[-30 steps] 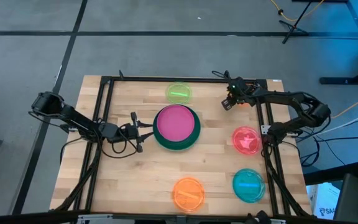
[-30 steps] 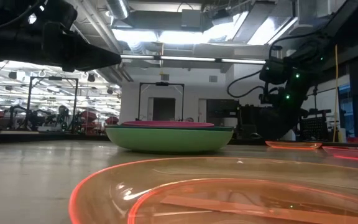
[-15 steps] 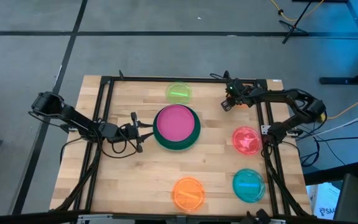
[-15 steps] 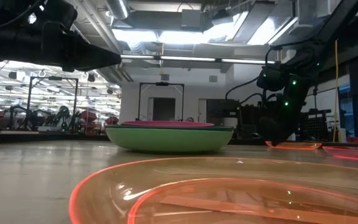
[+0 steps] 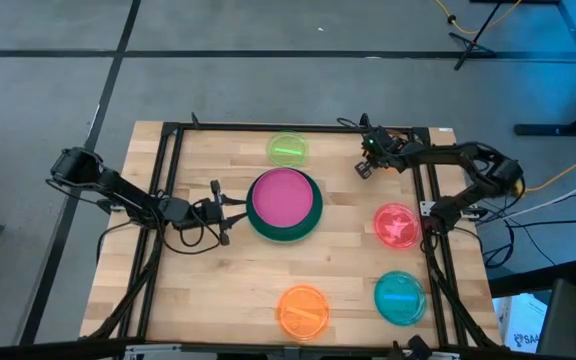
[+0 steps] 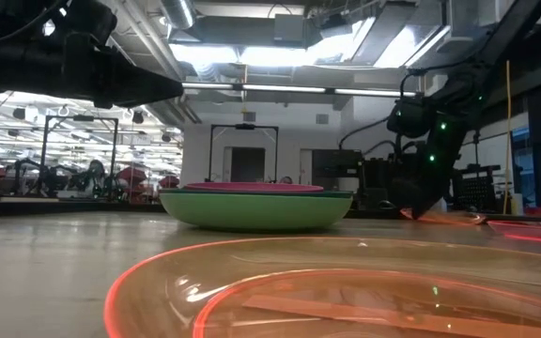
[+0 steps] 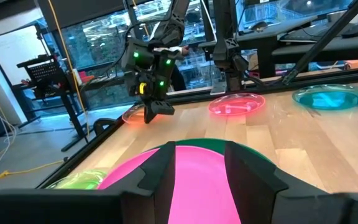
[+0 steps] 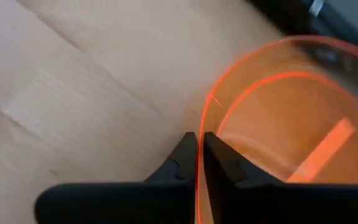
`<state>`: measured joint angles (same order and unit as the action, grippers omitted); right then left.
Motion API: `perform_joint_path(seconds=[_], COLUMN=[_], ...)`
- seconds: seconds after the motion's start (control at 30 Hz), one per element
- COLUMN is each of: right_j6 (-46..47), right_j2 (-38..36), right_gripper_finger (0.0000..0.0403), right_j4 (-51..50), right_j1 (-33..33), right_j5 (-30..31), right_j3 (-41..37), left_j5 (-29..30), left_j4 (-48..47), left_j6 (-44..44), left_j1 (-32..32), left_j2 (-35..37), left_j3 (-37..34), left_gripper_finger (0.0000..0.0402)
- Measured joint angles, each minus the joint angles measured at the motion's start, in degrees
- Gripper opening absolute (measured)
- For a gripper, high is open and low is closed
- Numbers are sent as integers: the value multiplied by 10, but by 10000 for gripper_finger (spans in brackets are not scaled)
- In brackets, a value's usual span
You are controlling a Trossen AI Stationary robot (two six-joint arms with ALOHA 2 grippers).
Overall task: Stack plastic plates
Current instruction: Stack the orange plate on the pink plate
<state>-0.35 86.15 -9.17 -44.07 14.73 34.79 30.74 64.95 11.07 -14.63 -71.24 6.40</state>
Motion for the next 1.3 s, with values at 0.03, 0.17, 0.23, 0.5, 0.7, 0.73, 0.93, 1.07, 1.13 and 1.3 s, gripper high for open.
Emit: perform_joint_path(seconds=[0.03, 0.17, 0.23, 0.5, 0.7, 0.73, 0.93, 1.07, 1.13, 1.3], right_j6=[-2, -18, -24, -74, -104, -108, -129, -137, -137, -137], right_j2=[-10, -57, -82, -149, -145, -143, -122, -105, -95, -59], right_gripper_finger=[8, 4, 3, 1, 1, 1, 1, 1, 0, 0], right_j4=[1, 7, 14, 105, 197, 207, 275, 309, 332, 378], right_j1=[9, 62, 94, 223, 295, 306, 360, 389, 401, 416], right_j5=[3, -2, -2, -31, -85, -92, -114, -129, -132, -159], right_j3=[0, 0, 0, 0, 1, 1, 1, 1, 1, 1], left_j5=[0, 0, -1, -2, -2, -2, -2, -2, -2, -2], left_j4=[0, 0, 1, 1, 2, 2, 2, 3, 2, 3], left_j6=[0, 0, 0, 0, 0, 0, 0, 0, 0, 0], left_j1=[0, 0, 0, 0, 0, 0, 0, 0, 0, 0], left_j2=[0, 0, 0, 0, 0, 0, 0, 0, 0, 0], left_j3=[0, 0, 0, 0, 0, 0, 0, 0, 0, 0], left_gripper_finger=[131, 131, 131, 131, 131, 131, 131, 131, 131, 131])
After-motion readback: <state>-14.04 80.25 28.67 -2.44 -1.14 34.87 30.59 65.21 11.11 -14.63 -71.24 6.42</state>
